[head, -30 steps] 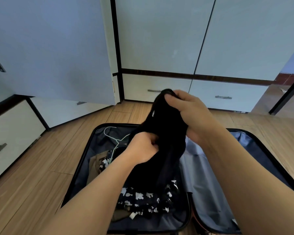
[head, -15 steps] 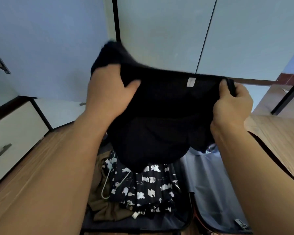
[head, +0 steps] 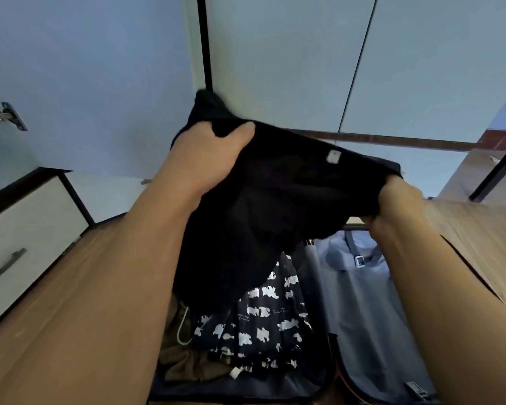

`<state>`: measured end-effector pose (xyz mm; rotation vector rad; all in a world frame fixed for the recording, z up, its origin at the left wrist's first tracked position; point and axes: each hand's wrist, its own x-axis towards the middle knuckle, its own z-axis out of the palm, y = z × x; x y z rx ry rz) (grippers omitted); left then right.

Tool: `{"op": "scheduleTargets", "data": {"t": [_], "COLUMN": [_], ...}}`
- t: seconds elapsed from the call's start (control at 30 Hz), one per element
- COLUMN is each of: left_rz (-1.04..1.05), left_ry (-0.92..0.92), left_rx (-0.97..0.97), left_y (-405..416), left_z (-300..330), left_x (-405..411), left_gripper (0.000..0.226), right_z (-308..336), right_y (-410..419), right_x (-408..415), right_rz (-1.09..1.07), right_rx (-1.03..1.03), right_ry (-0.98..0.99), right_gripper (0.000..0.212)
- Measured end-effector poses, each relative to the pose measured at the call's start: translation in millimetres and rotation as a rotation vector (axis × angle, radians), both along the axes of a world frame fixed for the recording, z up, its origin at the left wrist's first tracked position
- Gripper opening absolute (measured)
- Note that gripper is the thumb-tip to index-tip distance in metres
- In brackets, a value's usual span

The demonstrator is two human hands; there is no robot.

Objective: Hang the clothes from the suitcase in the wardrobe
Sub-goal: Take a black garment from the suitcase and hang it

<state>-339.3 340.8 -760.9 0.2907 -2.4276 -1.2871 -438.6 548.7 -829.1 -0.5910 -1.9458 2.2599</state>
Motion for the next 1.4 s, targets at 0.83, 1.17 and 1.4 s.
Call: {"op": "scheduleTargets", "data": {"t": [0.83, 1.17, 1.4], "left_rz": [-0.425, 0.194, 0.131], "left_ry": [-0.446, -0.448, -1.064], "left_rx": [0.52, 0.553, -0.014], "left_y": [31.1, -42.2, -57.7], "left_z": [-46.9, -136.9, -239.0], "left_x": [-10.9, -12.2, 15.8], "left_gripper": [0.066, 0.022, 0.045], "right_z": [-7.1, -19.6, -25.5], "right_y": [-35.5, -18.0, -32.5], "right_x": [27.2, 18.9, 20.9], "right_rz": [0.603, 0.499, 0.466], "right_rx": [0.087, 0.117, 0.286], "right_ry": [-0.001, -0.047, 0.085], "right_gripper": [0.023, 0.021, 0.014]}}
